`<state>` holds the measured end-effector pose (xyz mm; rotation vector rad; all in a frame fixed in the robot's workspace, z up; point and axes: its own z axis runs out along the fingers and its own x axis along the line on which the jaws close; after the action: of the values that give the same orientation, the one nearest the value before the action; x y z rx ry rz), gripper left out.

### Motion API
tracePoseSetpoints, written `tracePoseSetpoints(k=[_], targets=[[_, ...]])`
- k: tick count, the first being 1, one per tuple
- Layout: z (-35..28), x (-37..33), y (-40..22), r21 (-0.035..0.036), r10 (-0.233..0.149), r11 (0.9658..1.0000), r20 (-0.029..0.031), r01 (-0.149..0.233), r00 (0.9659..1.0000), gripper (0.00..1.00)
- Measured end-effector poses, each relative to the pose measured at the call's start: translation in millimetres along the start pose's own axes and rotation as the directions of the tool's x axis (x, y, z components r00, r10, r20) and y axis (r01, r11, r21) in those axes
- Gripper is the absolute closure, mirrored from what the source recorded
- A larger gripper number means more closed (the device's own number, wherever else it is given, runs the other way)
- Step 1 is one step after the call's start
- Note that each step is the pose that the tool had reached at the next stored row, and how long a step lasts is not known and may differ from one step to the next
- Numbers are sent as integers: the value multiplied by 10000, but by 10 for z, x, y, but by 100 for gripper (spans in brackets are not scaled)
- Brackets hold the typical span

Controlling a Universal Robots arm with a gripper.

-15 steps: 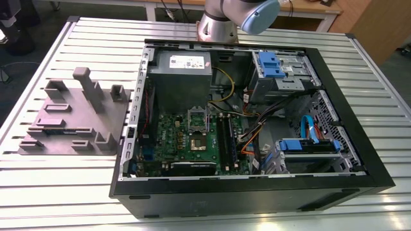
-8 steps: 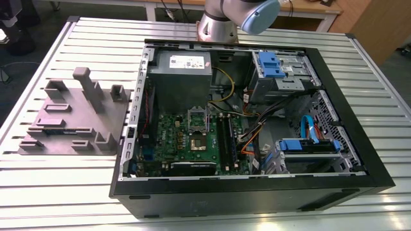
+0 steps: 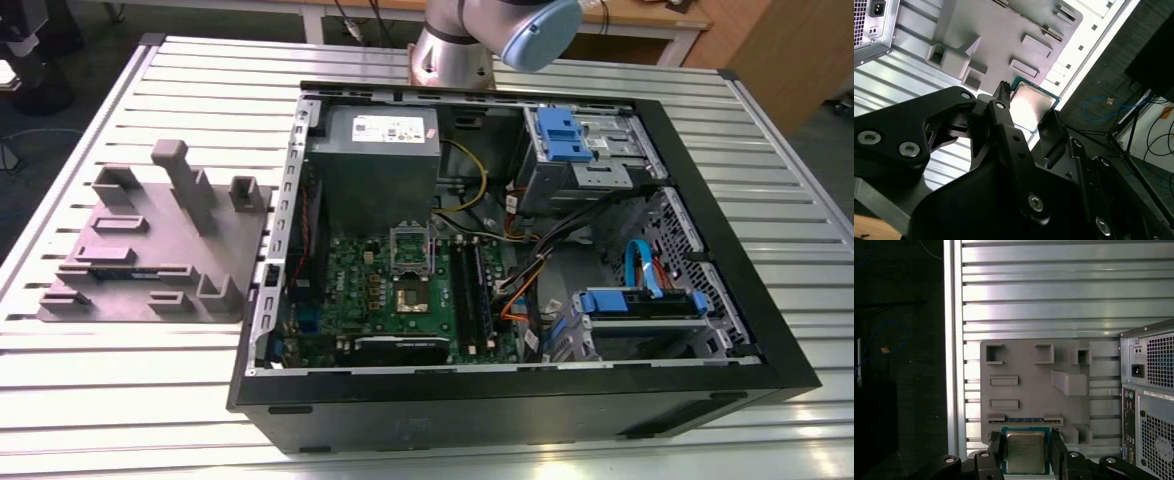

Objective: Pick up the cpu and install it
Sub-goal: 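Pick up the cpu and move it towards the insertion slot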

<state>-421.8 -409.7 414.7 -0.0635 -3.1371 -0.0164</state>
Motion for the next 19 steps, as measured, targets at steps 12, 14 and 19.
tracePoseSetpoints(k=[12, 14, 19], targets=[[0, -116, 5, 0, 0, 10000, 0, 0, 10000, 53], [0, -120, 5, 0, -1, 10000, 0, 1, 10000, 53], [-1, -151, 6, 1, -1, 10000, -1, 1, 10000, 53]])
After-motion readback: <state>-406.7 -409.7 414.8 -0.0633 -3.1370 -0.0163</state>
